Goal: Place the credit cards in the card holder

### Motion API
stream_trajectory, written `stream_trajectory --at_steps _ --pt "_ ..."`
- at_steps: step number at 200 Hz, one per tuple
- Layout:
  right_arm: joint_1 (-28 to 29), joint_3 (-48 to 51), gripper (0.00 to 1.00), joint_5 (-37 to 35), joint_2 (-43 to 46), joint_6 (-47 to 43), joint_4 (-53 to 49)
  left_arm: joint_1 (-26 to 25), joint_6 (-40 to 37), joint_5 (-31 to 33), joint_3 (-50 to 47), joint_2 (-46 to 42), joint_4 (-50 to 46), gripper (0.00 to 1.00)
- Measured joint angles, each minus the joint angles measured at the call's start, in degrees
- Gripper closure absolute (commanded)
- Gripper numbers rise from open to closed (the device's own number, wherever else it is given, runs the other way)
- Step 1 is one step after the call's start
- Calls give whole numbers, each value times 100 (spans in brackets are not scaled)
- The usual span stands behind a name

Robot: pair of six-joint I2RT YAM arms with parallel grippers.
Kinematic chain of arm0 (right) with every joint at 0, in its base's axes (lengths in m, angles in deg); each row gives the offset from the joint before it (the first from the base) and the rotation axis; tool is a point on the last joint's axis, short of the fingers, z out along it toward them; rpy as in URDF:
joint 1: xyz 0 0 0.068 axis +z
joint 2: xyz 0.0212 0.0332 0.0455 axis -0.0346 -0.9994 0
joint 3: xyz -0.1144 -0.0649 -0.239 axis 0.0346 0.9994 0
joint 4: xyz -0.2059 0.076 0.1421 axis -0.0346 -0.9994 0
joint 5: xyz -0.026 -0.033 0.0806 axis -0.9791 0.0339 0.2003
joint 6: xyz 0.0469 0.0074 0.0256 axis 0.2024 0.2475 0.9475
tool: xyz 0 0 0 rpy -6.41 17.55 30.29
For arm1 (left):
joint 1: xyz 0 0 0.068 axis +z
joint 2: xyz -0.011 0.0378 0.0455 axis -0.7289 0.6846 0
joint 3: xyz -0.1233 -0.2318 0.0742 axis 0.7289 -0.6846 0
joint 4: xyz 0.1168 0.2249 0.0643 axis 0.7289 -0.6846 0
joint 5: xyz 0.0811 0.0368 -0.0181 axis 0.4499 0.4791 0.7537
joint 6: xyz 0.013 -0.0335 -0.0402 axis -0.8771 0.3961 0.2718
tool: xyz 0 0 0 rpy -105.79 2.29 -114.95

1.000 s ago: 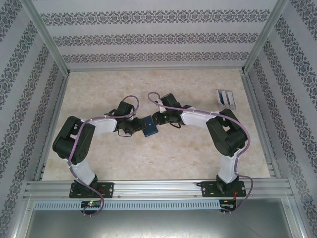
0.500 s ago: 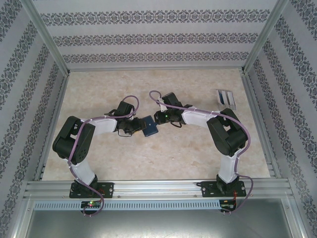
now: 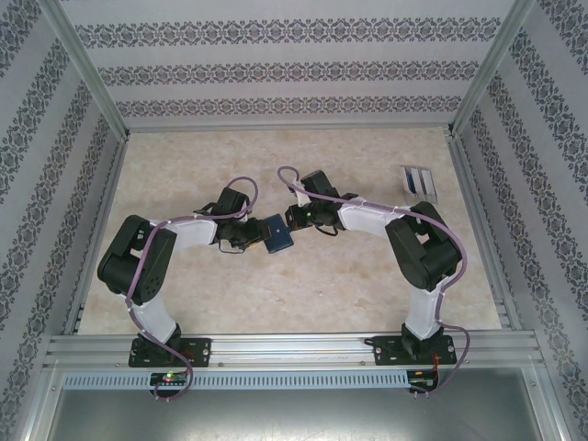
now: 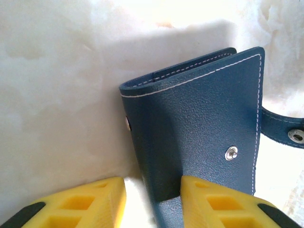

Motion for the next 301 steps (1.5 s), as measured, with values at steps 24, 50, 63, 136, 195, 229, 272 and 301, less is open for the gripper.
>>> stream_trajectory --at_steps 24,50,63,136,195,229,272,301 --pt "0 0 100 61 0 7 0 0 0 4 0 -9 -2 62" --pt "0 4 100 107 2 7 2 0 0 2 0 -11 0 62" --pt "2 26 100 149 2 28 24 0 0 2 -15 -26 7 62" --pt "354 74 100 42 0 358 129 0 4 26 -59 -31 57 73" --pt "485 31 100 -321 -107 444 136 0 26 7 -96 -31 149 74" --pt "531 33 100 -549 -205 719 310 0 44 -9 -116 -26 212 75" --pt "579 103 100 -726 -297 1040 702 2 114 -66 -129 -2 286 76" --pt "651 157 100 -796 -350 1099 872 2 136 -87 -129 13 317 76"
